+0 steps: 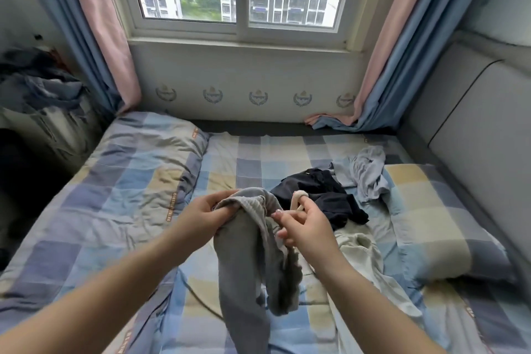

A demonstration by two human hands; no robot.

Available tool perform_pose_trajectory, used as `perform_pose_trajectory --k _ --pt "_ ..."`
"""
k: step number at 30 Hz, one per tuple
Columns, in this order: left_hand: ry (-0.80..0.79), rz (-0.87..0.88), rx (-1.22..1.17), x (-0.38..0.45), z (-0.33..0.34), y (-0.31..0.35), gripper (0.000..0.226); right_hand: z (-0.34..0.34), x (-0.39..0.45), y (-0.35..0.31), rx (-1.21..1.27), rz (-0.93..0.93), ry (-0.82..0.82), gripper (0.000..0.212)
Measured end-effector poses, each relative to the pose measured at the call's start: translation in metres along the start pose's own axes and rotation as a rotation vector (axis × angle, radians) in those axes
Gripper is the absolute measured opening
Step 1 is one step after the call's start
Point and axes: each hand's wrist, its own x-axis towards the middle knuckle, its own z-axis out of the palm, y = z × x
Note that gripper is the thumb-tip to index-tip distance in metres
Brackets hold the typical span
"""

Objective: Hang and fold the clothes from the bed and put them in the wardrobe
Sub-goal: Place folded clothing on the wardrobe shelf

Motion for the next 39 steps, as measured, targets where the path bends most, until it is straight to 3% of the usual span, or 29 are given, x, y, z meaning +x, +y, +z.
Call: perform_pose_trajectory --k 3,8,13,16,20,25,28,29,34,37,39 --pt "-0.018 0.078 0.095 0.001 -0.006 0.027 0.036 -0.018 0.012 0.008 -0.583 -0.144 0.1 0.028" --pt "-0.014 0.215 0.168 0.002 -0.007 0.064 0.046 -0.016 0.026 0.017 -0.62 0.036 -0.102 0.083" --pt "0.027 0.309 0.235 0.001 -0.016 0.086 0.04 -0.005 0.03 0.037 -0.83 0.086 -0.272 0.028" --pt "0.163 0.299 0.329 -0.001 -0.03 0.089 0.031 -0.016 0.032 0.045 -1.019 0.119 -0.193 0.014" --pt "0.276 0.18 0.389 -0.005 -0.061 0.078 0.011 -0.051 0.047 0.045 -1.189 0.082 0.007 0.01" --pt "0.307 -0.075 0.16 -0.015 -0.093 0.05 0.057 -0.081 0.066 0.016 -1.36 -0.067 0.14 0.025" --pt "0.435 -0.072 0.266 -0.011 -0.104 0.034 0.015 -0.096 0.075 -0.003 -1.47 -0.08 0.169 0.03" --pt "0.478 -0.063 0.372 -0.009 -0.107 0.03 0.008 -0.101 0.077 -0.009 -1.494 -0.05 0.17 0.034" --pt "0.552 -0.082 0.719 0.001 -0.125 0.013 0.014 -0.125 0.084 -0.041 -1.441 0.13 0.212 0.052" --pt "0.545 -0.077 0.919 0.007 -0.127 0.008 0.017 -0.133 0.092 -0.053 -1.25 0.31 0.24 0.062" --pt "0.548 -0.107 0.984 0.014 -0.125 0.005 0.023 -0.137 0.102 -0.053 -0.945 0.387 0.268 0.06"
